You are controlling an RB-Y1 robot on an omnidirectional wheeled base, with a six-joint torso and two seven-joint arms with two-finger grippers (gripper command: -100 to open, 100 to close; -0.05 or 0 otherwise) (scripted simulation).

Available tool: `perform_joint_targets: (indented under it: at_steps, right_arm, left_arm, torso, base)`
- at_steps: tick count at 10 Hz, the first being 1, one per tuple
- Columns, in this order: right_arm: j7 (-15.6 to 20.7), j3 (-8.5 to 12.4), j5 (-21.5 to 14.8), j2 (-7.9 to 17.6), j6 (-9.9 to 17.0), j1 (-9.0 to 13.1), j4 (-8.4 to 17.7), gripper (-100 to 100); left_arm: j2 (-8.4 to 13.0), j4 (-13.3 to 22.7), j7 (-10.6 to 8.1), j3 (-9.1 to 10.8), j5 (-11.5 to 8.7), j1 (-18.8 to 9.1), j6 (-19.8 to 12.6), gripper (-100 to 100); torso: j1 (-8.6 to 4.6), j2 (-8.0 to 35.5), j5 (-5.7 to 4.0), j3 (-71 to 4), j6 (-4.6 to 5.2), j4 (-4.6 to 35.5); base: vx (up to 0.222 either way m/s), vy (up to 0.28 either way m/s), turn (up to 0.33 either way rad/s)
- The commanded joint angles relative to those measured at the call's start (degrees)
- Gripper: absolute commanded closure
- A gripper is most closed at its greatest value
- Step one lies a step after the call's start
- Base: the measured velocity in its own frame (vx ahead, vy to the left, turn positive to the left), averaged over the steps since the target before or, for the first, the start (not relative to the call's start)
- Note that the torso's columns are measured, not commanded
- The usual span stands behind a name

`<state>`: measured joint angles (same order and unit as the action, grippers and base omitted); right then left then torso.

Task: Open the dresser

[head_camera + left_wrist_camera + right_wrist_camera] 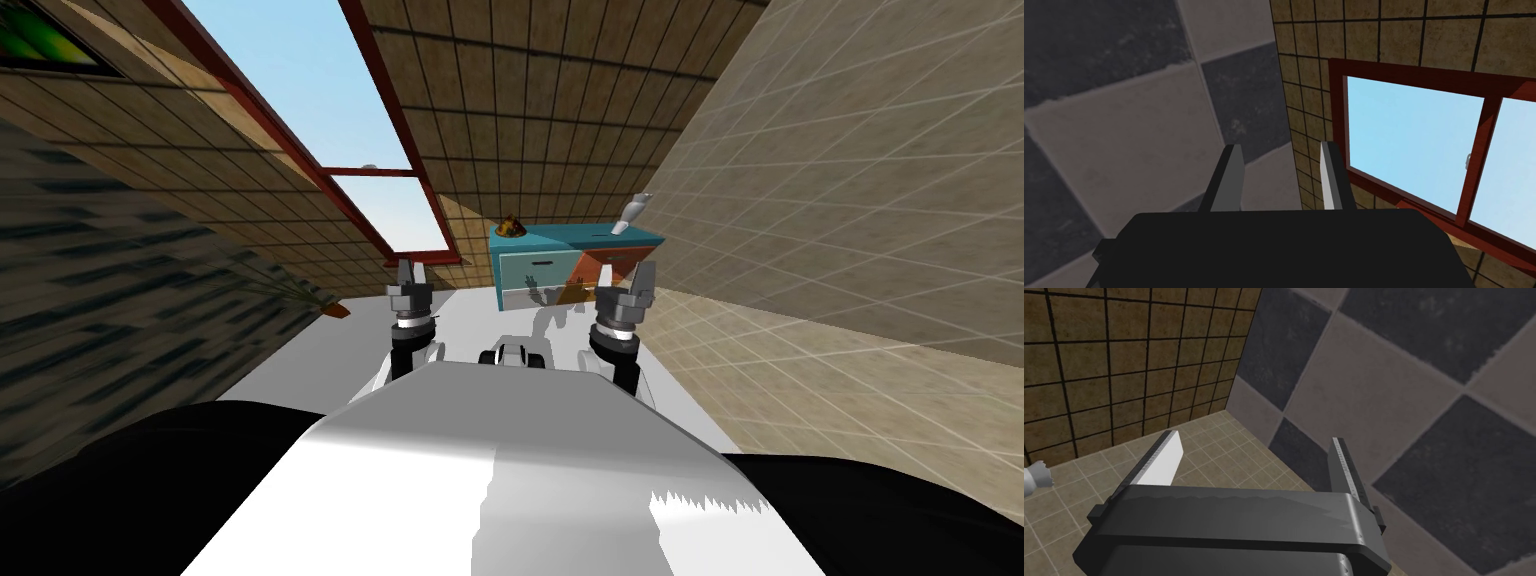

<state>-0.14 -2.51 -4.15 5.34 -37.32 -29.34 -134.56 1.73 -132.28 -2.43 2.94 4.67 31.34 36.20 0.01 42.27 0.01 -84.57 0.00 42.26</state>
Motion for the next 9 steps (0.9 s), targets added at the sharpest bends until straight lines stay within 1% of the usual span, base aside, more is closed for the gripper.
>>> perform_joint_targets:
  at_steps: [1, 2, 3, 4, 5, 6, 7, 8, 9]
  right_arm:
    - [4.27, 0.68, -1.10, 1.10, -0.57, 0.92, 2.47, -100]
    - [5.36, 0.68, -1.10, 1.10, -0.57, 0.92, 2.47, -100]
    - [7.43, 0.98, -1.76, 1.46, -0.76, 1.50, 3.75, -100]
    - [8.20, 0.98, -1.76, 1.46, -0.76, 1.50, 3.75, -100]
    - [10.29, 1.30, -2.47, 1.76, -0.99, 2.12, 5.12, -100]
    - [11.29, 1.30, -2.47, 1.76, -0.99, 2.12, 5.12, -100]
    - [13.11, 1.65, -3.24, 1.99, -1.23, 2.79, 6.54, -100]
    - [14.62, 1.65, -3.24, 1.99, -1.23, 2.79, 6.54, -100]
    - [16.29, 2.01, -4.06, 2.17, -1.51, 3.48, 8.02, -100]
  left_arm:
    - [0.00, 0.00, 0.00, 0.00, 0.00, 0.00, 0.00, 0]
    - [0.00, 0.00, 0.00, 0.00, 0.00, 0.00, 0.00, 0]
    - [0.00, 0.00, 0.00, 0.00, 0.00, 0.00, 0.00, 0]
    - [0.00, 0.00, 0.00, 0.00, 0.00, 0.00, 0.00, 0]
    - [0.00, 0.00, 0.00, 0.00, 0.00, 0.00, 0.00, 0]
    - [0.00, 0.00, 0.00, 0.00, 0.00, 0.00, 0.00, 0]
    - [0.00, 0.00, 0.00, 0.00, 0.00, 0.00, 0.00, 0]
    - [0.00, 0.00, 0.00, 0.00, 0.00, 0.00, 0.00, 0]
    - [0.00, 0.00, 0.00, 0.00, 0.00, 0.00, 0.00, 0]
  torso:
    - [-0.03, 0.07, -0.01, 0.04, 0.00, 0.04]
    - [-0.02, 0.03, -0.01, 0.02, 0.00, 0.03]
    - [-0.02, 0.05, -0.01, 0.02, 0.00, 0.03]
    - [0.00, 0.00, -0.01, -0.01, 0.00, 0.02]
    - [-0.02, 0.02, -0.01, 0.00, 0.00, 0.02]
    - [-0.01, 0.01, -0.01, 0.00, 0.00, 0.02]
    - [-0.01, 0.04, -0.01, 0.01, 0.00, 0.03]
    - [-0.01, 0.00, -0.01, -0.01, 0.00, 0.02]
    - [-0.01, 0.03, -0.01, 0.00, 0.00, 0.03]
  base:
    - [0.054, 0.016, -0.010]
    - [0.042, 0.013, -0.004]
    - [0.054, 0.019, -0.007]
    - [0.046, 0.012, -0.004]
    - [0.049, 0.015, -0.007]
    - [0.043, 0.015, -0.005]
    - [0.054, 0.013, -0.009]
    - [0.046, 0.014, -0.004]
    - [0.050, 0.021, -0.011]
